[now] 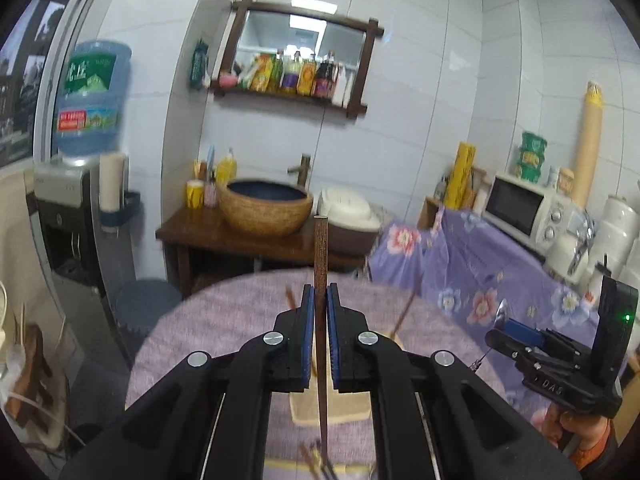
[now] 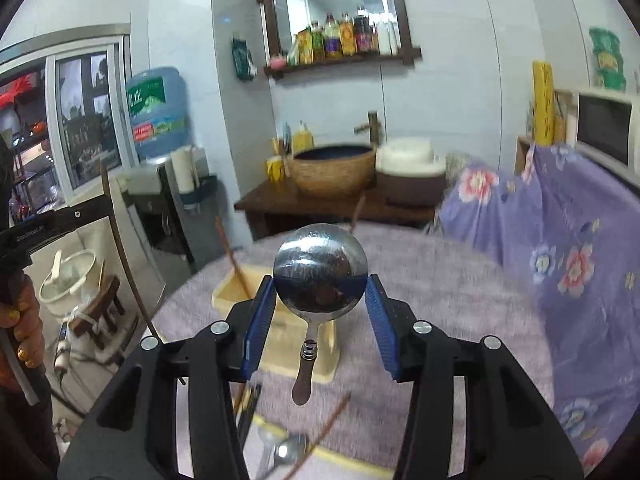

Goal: Organize utensils
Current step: 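Carry the ladle and chopstick upright and lower them into the holder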

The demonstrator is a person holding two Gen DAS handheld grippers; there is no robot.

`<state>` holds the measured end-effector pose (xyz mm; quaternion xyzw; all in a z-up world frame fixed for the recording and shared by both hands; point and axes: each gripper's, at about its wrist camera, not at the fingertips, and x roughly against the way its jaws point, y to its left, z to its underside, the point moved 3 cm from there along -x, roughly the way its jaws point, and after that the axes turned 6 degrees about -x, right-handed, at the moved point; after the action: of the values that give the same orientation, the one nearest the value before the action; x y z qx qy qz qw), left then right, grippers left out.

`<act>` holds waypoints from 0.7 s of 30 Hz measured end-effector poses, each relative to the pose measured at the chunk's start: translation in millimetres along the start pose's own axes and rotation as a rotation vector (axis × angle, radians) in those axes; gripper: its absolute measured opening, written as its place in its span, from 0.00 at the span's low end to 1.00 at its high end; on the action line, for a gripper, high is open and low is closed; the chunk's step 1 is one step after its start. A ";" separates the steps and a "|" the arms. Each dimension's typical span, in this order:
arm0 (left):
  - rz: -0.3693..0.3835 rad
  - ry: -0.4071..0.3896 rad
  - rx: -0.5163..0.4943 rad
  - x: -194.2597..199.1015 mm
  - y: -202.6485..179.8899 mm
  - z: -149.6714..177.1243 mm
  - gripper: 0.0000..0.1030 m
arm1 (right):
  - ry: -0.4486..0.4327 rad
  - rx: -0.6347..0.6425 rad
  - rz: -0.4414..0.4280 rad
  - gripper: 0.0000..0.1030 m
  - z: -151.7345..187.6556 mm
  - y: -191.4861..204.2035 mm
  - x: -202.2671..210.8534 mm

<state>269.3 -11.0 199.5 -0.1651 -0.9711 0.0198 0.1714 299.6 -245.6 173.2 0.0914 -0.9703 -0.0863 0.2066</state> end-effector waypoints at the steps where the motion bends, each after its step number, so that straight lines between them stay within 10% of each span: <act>1: 0.003 -0.015 0.011 -5.8 -1.3 -11.7 0.07 | -0.015 -0.004 -0.001 0.45 -12.7 3.3 -4.0; 8: -0.052 -0.054 0.023 -52.9 -8.3 -40.5 0.07 | -0.023 0.007 0.040 0.46 -43.4 19.2 -49.2; 21: -0.077 0.089 0.041 -112.1 -3.4 55.4 0.07 | 0.105 0.075 0.110 0.46 44.1 19.7 -114.4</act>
<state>348.8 -49.9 111.1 -0.1248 -0.9675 0.0258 0.2182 381.2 -196.4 93.5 0.0501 -0.9642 -0.0337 0.2581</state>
